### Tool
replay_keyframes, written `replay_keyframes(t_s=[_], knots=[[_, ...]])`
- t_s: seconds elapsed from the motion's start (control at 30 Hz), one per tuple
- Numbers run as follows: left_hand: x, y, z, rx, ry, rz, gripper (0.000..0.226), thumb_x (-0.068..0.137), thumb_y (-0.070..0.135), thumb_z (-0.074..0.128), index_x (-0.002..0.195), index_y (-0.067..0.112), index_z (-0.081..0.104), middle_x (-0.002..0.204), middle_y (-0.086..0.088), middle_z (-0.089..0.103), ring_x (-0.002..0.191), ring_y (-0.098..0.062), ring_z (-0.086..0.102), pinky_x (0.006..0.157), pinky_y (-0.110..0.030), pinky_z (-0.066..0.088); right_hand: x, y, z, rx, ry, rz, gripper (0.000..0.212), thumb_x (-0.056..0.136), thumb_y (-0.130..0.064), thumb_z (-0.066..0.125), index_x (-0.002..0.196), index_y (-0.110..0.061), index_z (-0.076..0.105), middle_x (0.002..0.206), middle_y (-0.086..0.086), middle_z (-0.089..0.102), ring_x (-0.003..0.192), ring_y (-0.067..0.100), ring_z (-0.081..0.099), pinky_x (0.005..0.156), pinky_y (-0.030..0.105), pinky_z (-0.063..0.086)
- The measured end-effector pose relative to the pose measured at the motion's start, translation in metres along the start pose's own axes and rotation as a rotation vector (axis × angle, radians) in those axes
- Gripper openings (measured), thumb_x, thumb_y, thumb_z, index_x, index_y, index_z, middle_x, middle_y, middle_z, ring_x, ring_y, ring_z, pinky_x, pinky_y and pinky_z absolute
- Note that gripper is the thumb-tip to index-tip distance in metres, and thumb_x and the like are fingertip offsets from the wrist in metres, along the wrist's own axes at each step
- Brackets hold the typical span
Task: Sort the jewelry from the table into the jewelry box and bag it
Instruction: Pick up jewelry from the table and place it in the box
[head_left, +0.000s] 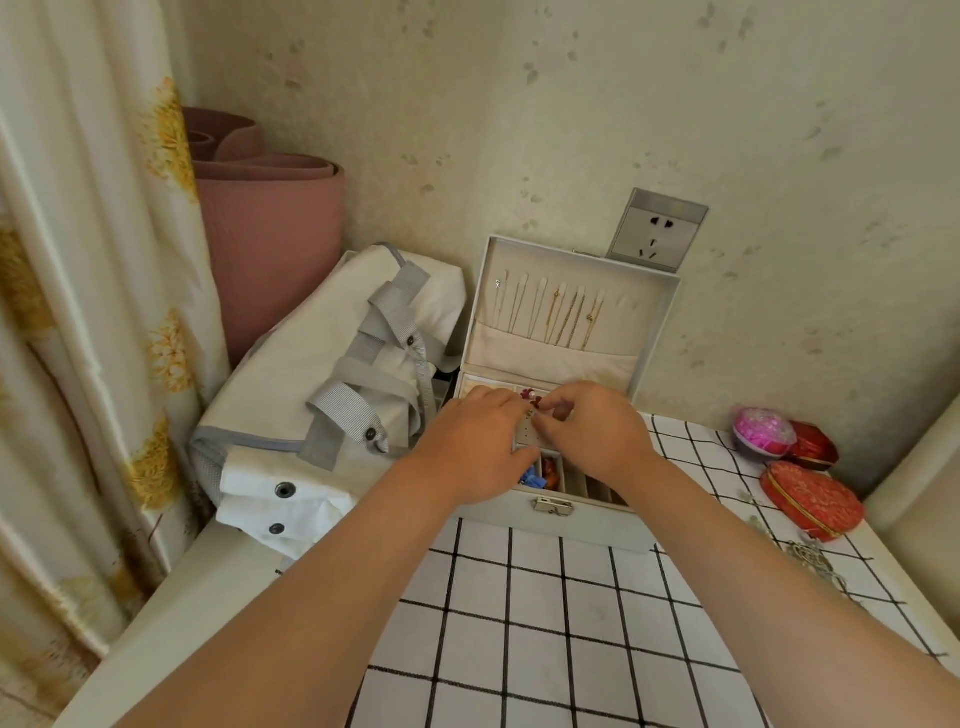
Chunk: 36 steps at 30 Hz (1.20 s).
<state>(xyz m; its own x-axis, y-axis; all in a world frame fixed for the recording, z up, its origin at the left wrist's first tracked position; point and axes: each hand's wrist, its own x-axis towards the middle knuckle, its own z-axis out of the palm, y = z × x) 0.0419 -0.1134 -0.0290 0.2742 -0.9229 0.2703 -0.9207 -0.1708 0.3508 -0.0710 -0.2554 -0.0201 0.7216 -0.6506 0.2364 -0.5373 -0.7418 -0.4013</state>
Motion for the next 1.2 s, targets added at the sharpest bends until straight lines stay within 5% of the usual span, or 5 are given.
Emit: replay_keyframes(t_s=[0.13, 0.4, 0.97, 1.2], knots=[[0.006, 0.000, 0.000, 0.028, -0.067, 0.005, 0.062, 0.098, 0.046, 0.044, 0.152, 0.019, 0.032, 0.157, 0.003, 0.032, 0.143, -0.016, 0.024, 0.115, -0.038, 0.022, -0.001, 0.002, -0.002, -0.014, -0.006, 0.004, 0.013, 0.088, -0.037, 0.068, 0.098, -0.032, 0.075, 0.091, -0.014, 0.067, 0.084, 0.006, 0.062, 0.072, 0.032, 0.055], [0.007, -0.002, -0.001, 0.077, -0.065, 0.019, 0.057, 0.096, 0.054, 0.044, 0.143, 0.021, 0.046, 0.146, 0.006, 0.043, 0.134, -0.016, 0.031, 0.112, -0.038, 0.026, 0.002, 0.005, 0.000, 0.008, -0.009, 0.040, 0.014, 0.088, -0.024, 0.066, 0.093, -0.034, 0.074, 0.097, -0.012, 0.069, 0.087, 0.008, 0.063, 0.079, 0.036, 0.058], [0.010, 0.001, 0.002, 0.010, -0.036, 0.011, 0.061, 0.095, 0.053, 0.045, 0.147, 0.023, 0.041, 0.149, 0.005, 0.041, 0.137, -0.015, 0.028, 0.114, -0.039, 0.026, -0.005, -0.002, -0.008, 0.016, 0.004, 0.048, 0.012, 0.089, -0.036, 0.067, 0.097, -0.032, 0.074, 0.086, -0.013, 0.066, 0.080, 0.007, 0.062, 0.071, 0.032, 0.056], [0.005, 0.030, -0.011, -0.063, 0.064, 0.047, 0.051, 0.096, 0.049, 0.049, 0.141, 0.026, 0.048, 0.137, 0.008, 0.050, 0.130, -0.012, 0.035, 0.110, -0.039, 0.034, -0.037, 0.016, -0.051, 0.082, 0.018, 0.036, 0.016, 0.088, -0.040, 0.069, 0.102, -0.034, 0.073, 0.093, -0.016, 0.066, 0.089, 0.004, 0.062, 0.082, 0.030, 0.053]])
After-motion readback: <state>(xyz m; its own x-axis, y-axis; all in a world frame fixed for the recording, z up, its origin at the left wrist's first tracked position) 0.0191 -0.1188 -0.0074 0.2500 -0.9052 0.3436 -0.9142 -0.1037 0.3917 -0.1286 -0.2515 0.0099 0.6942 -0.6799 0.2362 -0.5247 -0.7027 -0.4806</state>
